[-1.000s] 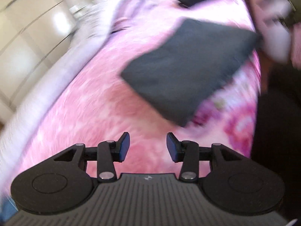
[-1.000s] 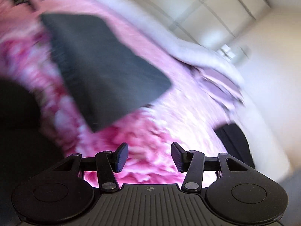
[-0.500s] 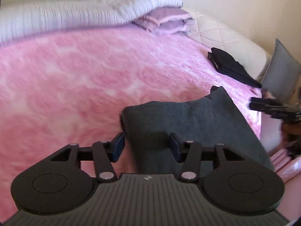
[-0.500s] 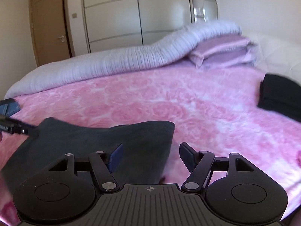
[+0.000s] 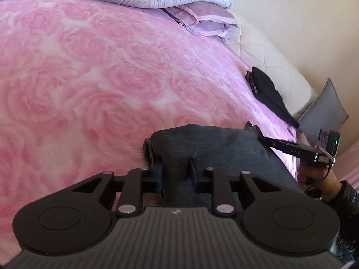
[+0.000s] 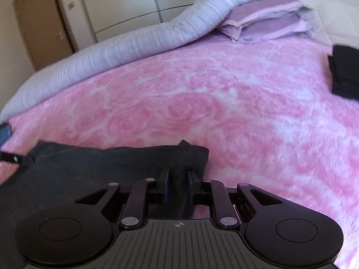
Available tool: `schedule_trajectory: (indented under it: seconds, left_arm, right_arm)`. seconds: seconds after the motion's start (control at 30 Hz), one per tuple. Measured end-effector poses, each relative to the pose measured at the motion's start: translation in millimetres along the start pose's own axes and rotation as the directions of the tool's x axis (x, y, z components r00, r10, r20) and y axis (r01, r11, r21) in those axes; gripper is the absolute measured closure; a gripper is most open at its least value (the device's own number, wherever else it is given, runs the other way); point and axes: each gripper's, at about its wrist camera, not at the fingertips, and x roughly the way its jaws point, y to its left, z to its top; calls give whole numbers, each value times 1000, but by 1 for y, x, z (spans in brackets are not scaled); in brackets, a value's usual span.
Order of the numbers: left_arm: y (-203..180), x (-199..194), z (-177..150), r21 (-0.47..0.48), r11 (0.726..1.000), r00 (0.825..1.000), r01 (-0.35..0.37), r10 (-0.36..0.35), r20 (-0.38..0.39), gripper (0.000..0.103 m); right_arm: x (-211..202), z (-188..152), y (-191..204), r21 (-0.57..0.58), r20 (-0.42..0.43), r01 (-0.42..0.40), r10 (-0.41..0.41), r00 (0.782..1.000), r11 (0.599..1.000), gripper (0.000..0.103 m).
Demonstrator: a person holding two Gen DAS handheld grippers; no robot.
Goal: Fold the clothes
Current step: 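Lay the folded jeans flat on the bed and release both grippers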
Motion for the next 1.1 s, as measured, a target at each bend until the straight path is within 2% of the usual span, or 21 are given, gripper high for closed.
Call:
schedule_trajectory:
  seconds: [0.07, 0.13, 0.2, 0.23, 0.3, 0.37, 0.43, 0.53, 0.6, 0.67, 0.73, 0.77, 0.9, 0.97, 1.03, 1.1]
  left_arm:
    - [-1, -1, -2, 0, 1000, 1000, -5, 5, 5, 80]
    - [-6, -3, -2, 11, 1000, 1000, -28, 28, 12, 78]
    - [-13, -7, -3, 26, 998, 998, -59, 58, 25, 74]
    - [-17, -9, -4, 31, 996, 996, -78, 77, 34, 70]
    - [-23, -17, -7, 35, 993, 992, -112, 110, 60, 71]
    - [-31, -31, -11, 43, 988, 985, -149, 145, 96, 73]
    - [-40, -50, -18, 54, 983, 978, -173, 165, 131, 73]
    - [-60, -82, -36, 110, 978, 974, -177, 158, 164, 73]
    - [-76, -96, -55, 164, 976, 981, -144, 119, 152, 73]
    - [-88, -97, -75, 217, 967, 987, -133, 109, 121, 72]
    - [-94, -86, -91, 269, 947, 984, -175, 156, 91, 72]
    - [-91, -80, -94, 269, 944, 981, -192, 174, 90, 71]
    - [-69, -67, -95, 174, 967, 981, -185, 170, 98, 66]
    - [-64, -63, -94, 149, 972, 981, -181, 168, 99, 66]
    - [-66, -60, -95, 158, 969, 979, -193, 178, 104, 66]
    - [-69, -61, -97, 165, 964, 975, -207, 191, 109, 66]
  right_arm:
    - [-10, -1, 7, -36, 5, 43, -43, 999, 998, 83]
    - [-24, -1, 24, -119, 26, 123, -121, 992, 985, 79]
    - [-53, -8, 47, -179, 79, 145, -132, 988, 973, 77]
    - [-68, -15, 59, -201, 95, 115, -97, 991, 973, 76]
    - [-97, -30, 85, -249, 119, 49, -20, 993, 967, 76]
    - [-122, -51, 114, -320, 102, -54, 91, 991, 946, 75]
    - [-140, -72, 139, -385, 84, -108, 152, 985, 917, 75]
    - [-151, -98, 165, -441, 63, -135, 180, 982, 887, 75]
    - [-144, -112, 174, -457, 28, -146, 178, 984, 878, 75]
    - [-128, -121, 177, -459, 9, -130, 151, 989, 879, 75]
    - [-119, -124, 176, -440, 6, -121, 138, 990, 890, 75]
    - [-117, -123, 175, -426, 6, -122, 138, 990, 897, 75]
    - [-128, -121, 170, -387, 40, -123, 150, 988, 914, 75]
    - [-137, -123, 157, -352, 64, -83, 112, 992, 932, 75]
    - [-137, -130, 138, -289, 50, -45, 62, 997, 956, 72]
    - [-137, -138, 123, -232, 35, -48, 58, 998, 971, 71]
